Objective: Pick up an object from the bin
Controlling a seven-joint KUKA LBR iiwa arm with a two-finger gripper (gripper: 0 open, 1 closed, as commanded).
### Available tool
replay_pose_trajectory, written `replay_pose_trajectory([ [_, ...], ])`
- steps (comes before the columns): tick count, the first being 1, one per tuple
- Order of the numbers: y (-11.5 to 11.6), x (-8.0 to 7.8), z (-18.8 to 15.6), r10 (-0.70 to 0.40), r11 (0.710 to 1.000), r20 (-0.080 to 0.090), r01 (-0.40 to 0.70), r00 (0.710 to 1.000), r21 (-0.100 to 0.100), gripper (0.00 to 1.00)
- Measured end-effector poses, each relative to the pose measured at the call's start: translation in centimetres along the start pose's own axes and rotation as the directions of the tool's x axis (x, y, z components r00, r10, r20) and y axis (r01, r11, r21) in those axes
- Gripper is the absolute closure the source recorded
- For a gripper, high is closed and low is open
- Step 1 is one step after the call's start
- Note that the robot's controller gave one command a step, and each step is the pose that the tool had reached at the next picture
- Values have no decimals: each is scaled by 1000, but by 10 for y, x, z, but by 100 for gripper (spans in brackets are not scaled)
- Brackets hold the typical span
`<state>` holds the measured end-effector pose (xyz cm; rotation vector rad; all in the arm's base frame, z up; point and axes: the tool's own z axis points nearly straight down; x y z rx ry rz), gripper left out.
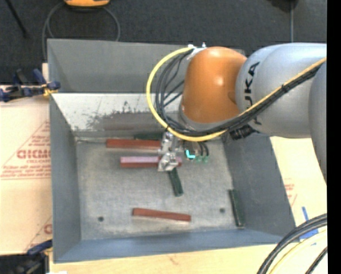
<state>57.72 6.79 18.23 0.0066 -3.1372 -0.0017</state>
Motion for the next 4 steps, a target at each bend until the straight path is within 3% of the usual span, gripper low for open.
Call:
replay_pose_trajectory([
  [1,0,-2,-4,1,1000,7,-1,1000,-1,0],
  [2,15,-31,63,-55,998,14,55,998,2,0],
  [3,18,-36,98,-6,1000,7,6,1000,0,0],
  [4,23,-61,53,-56,998,10,56,998,2,0],
])
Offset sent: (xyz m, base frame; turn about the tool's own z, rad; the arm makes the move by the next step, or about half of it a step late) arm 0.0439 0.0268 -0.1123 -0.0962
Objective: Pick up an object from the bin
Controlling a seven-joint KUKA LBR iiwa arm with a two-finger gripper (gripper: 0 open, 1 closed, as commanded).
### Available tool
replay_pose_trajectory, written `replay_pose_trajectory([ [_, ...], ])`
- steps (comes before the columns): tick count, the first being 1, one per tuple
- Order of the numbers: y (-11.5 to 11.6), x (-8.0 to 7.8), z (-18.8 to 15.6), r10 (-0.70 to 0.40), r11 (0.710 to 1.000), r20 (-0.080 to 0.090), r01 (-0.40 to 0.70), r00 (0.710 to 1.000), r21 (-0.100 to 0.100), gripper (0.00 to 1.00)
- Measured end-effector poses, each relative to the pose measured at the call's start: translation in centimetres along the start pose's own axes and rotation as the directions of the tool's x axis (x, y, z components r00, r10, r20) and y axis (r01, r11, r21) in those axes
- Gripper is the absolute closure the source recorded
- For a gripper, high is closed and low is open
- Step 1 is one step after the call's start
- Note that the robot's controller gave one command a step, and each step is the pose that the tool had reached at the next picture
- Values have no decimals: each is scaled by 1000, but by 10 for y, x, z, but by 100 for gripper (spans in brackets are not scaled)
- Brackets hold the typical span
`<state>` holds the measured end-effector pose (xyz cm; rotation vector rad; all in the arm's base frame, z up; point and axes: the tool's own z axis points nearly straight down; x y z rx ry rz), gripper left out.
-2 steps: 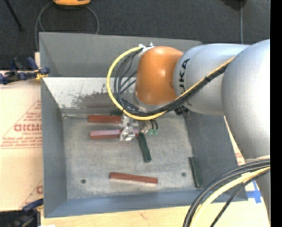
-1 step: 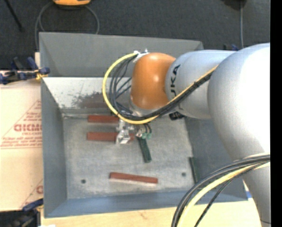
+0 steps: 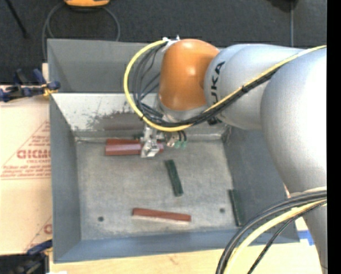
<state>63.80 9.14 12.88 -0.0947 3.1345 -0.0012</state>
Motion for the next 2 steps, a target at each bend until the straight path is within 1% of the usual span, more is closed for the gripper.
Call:
replay_pose_trajectory([
  [1,12,22,46,303,953,-2,-303,953,-1,0],
  [2,12,20,42,309,951,-3,-309,951,-1,100],
])
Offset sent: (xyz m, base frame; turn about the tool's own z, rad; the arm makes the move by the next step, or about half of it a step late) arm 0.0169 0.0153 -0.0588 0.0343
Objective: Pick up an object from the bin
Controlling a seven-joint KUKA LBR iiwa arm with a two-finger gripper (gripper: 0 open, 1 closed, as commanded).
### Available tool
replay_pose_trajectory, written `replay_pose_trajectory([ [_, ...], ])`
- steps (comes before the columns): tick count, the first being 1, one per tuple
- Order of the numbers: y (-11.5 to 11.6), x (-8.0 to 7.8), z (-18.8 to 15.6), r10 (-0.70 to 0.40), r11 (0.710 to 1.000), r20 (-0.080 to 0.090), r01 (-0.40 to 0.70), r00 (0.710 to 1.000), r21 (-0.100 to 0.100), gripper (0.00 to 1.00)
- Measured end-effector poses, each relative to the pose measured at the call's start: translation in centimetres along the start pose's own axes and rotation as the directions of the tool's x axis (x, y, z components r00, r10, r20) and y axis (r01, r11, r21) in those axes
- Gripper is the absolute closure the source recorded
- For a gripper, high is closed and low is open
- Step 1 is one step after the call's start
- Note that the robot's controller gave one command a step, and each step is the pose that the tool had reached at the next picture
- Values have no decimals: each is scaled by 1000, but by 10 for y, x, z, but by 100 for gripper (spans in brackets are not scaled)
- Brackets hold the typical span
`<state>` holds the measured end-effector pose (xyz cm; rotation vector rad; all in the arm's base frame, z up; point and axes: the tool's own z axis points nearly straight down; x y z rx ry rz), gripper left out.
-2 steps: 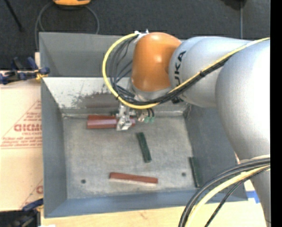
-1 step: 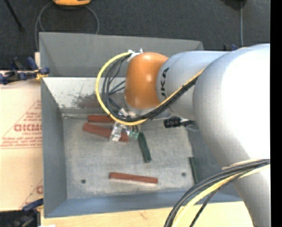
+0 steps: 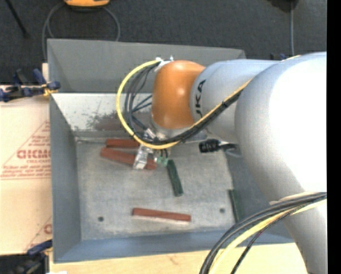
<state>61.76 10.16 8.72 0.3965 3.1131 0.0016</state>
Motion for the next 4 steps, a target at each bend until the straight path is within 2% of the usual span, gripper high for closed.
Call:
replay_pose_trajectory([
  [2,0,1,-3,0,1000,-4,0,1000,2,100],
  [4,-1,1,-35,0,1000,-7,0,1000,2,100],
])
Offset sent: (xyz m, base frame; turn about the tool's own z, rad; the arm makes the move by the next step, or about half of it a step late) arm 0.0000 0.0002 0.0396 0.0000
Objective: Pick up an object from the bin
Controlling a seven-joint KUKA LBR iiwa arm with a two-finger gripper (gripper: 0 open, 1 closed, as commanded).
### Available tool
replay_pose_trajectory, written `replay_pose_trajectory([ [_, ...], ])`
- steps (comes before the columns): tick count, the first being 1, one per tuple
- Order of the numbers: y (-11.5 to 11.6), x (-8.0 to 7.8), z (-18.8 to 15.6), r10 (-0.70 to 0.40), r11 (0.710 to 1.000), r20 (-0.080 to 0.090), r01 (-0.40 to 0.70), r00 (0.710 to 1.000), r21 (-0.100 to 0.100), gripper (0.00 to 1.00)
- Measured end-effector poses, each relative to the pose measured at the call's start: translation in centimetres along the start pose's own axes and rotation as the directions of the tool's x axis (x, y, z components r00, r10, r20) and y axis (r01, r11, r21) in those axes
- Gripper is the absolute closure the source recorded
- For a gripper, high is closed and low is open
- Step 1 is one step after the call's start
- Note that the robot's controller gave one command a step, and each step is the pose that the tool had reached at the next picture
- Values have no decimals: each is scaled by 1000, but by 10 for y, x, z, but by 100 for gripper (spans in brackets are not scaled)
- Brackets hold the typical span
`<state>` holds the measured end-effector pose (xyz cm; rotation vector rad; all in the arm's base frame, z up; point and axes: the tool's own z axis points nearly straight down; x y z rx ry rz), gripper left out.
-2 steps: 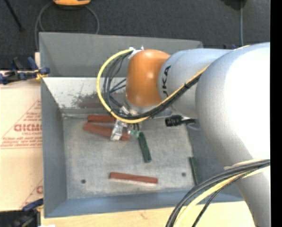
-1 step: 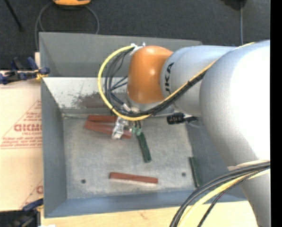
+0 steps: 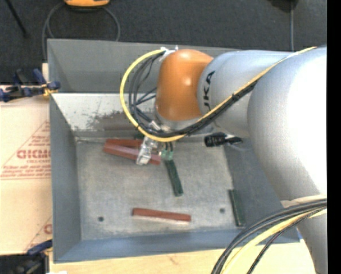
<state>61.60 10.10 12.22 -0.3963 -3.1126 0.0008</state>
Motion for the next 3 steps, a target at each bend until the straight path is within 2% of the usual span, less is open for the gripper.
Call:
replay_pose_trajectory([
  [2,0,-2,-30,0,1000,9,0,1000,-4,100],
  [3,0,-2,-39,0,1000,6,0,1000,-3,100],
])
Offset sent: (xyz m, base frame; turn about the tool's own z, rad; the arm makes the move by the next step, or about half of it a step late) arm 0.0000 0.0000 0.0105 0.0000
